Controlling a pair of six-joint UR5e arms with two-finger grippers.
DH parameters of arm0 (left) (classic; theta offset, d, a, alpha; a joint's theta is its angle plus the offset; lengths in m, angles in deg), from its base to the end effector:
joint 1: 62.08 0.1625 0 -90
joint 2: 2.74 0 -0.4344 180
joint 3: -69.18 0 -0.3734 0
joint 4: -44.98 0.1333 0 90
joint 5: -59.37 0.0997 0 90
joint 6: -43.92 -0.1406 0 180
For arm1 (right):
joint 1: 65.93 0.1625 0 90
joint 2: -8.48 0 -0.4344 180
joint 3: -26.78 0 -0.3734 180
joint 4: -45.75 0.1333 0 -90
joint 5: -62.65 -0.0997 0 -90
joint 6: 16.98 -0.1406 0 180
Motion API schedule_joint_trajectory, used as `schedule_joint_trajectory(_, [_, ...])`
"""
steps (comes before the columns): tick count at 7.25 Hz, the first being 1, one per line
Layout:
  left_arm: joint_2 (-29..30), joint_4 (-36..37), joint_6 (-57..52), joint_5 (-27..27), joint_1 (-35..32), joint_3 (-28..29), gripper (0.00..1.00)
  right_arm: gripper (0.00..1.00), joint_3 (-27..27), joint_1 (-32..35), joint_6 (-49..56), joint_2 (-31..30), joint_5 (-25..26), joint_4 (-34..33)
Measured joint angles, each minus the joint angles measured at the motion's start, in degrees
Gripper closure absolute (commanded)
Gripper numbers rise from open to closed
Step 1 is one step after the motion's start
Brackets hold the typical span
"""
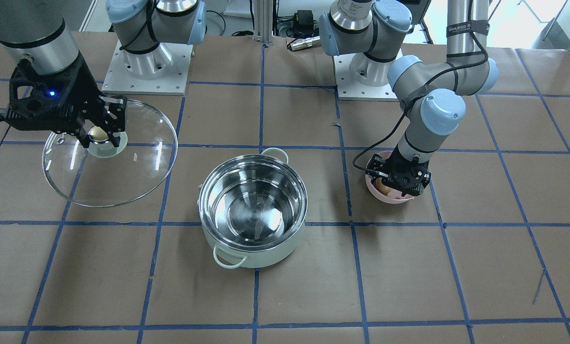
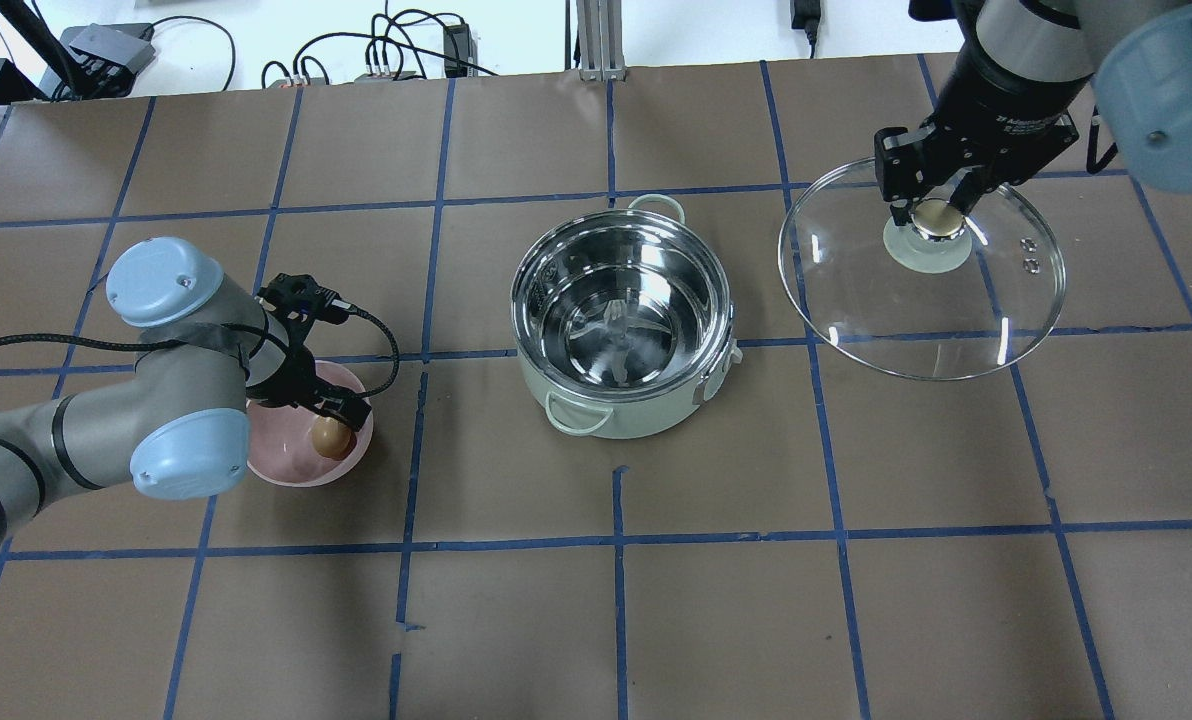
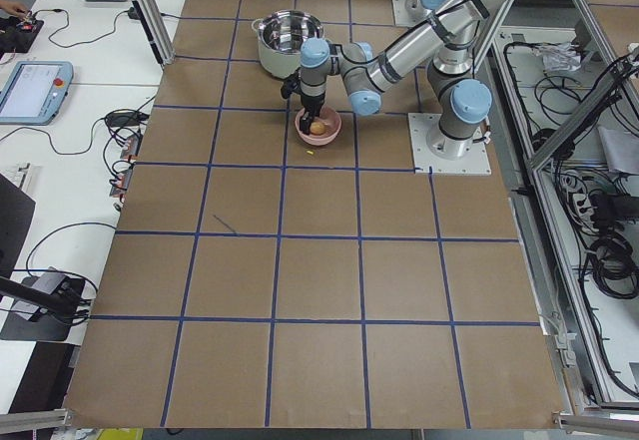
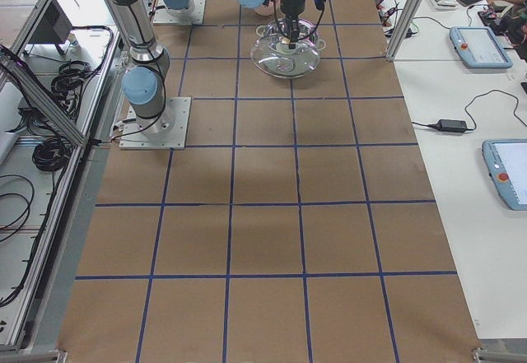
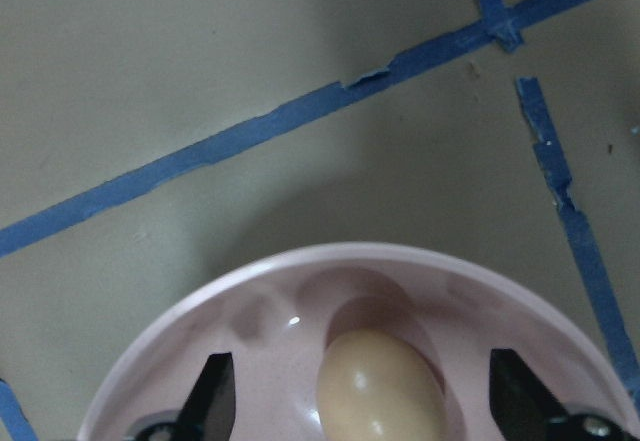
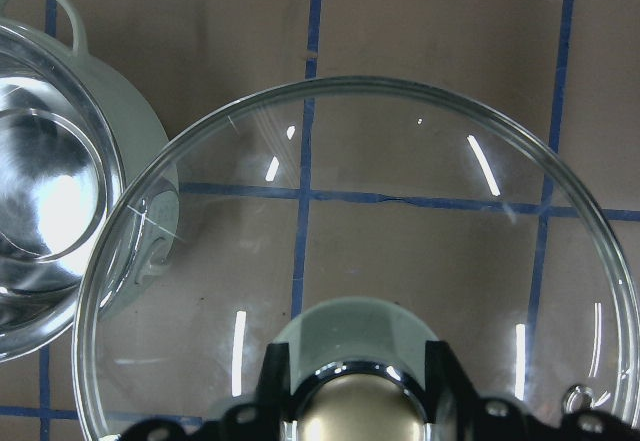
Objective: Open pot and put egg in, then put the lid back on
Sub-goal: 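Close the left gripper on the egg in the pink bowl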
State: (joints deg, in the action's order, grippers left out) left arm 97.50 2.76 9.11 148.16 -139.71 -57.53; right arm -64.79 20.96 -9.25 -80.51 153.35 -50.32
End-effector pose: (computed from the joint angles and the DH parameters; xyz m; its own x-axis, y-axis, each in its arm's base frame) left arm -0.0402 -0.4530 0.1780 -0.9241 0.3819 0.0091 0.3816 0.9240 -0.0239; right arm 0.1049 -0.4952 0.4458 -0.9966 -0.0796 0.0203 -0.0806 0.9950 -0.0587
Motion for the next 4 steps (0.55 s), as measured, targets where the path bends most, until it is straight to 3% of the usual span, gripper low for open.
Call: schedule_joint_trajectory(4, [1.4, 0.6, 0.0, 0.1, 0.0, 0.1, 0.1, 0.62, 0.0, 0.2, 0.0, 0.0, 0.0, 0.0])
